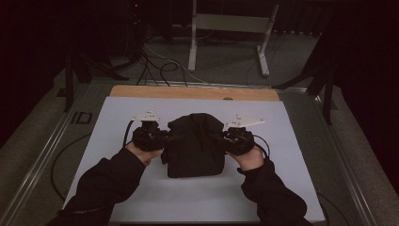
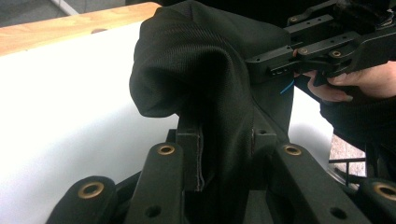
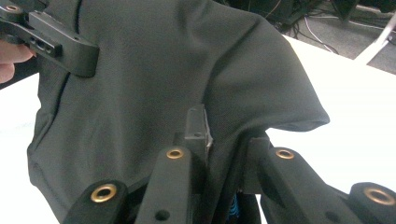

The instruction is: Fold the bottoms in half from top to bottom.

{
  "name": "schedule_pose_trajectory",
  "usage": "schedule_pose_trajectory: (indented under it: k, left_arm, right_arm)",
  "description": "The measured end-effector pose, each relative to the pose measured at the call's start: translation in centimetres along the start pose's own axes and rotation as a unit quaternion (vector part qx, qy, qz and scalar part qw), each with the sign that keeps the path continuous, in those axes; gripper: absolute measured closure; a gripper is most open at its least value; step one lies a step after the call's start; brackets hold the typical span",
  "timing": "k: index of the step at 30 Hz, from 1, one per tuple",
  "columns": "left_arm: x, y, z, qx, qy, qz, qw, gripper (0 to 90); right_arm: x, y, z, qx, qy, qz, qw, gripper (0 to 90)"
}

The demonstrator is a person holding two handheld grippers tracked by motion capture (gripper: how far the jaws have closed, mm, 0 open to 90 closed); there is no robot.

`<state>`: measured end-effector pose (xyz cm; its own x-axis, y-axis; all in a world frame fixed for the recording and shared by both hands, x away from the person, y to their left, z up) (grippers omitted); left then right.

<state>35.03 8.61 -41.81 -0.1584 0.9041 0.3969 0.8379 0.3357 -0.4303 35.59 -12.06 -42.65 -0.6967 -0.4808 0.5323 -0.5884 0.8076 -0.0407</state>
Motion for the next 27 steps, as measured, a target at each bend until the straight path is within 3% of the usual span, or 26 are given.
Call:
schedule_pose_trajectory:
  k: [12,19,27]
  left_arm:
    - [1.8,0.5,-0.8,-0.003,-0.011,-0.009,0.9999,73.6]
    - [2.0,1.1,-0.8,0.001,-0.012,-0.009,0.9999,73.6]
    - [1.3,2.5,-0.6,0.013,-0.011,-0.014,0.9998,73.6]
  right_arm:
    - [-0.7,0.8,-2.0,0.006,-0.011,-0.004,0.9999,78.2]
    - [-1.2,0.8,-2.4,0.015,-0.007,-0.001,0.9999,78.2]
    - [-2.0,0.4,-2.2,0.002,0.000,0.004,1.0000,78.2]
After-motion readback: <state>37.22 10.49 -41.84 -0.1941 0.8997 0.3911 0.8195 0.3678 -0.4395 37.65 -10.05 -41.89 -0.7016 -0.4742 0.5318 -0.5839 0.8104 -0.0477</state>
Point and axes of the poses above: each handheld gripper's, and its own axes: x roughly backward along the jaws, z roughly out of its underside, y roughly to its left, the point moved 6 cm from there along -x, roughly forward along the jaws, and after that the axes turned 13 degrees about z, right-handed, at the moved point
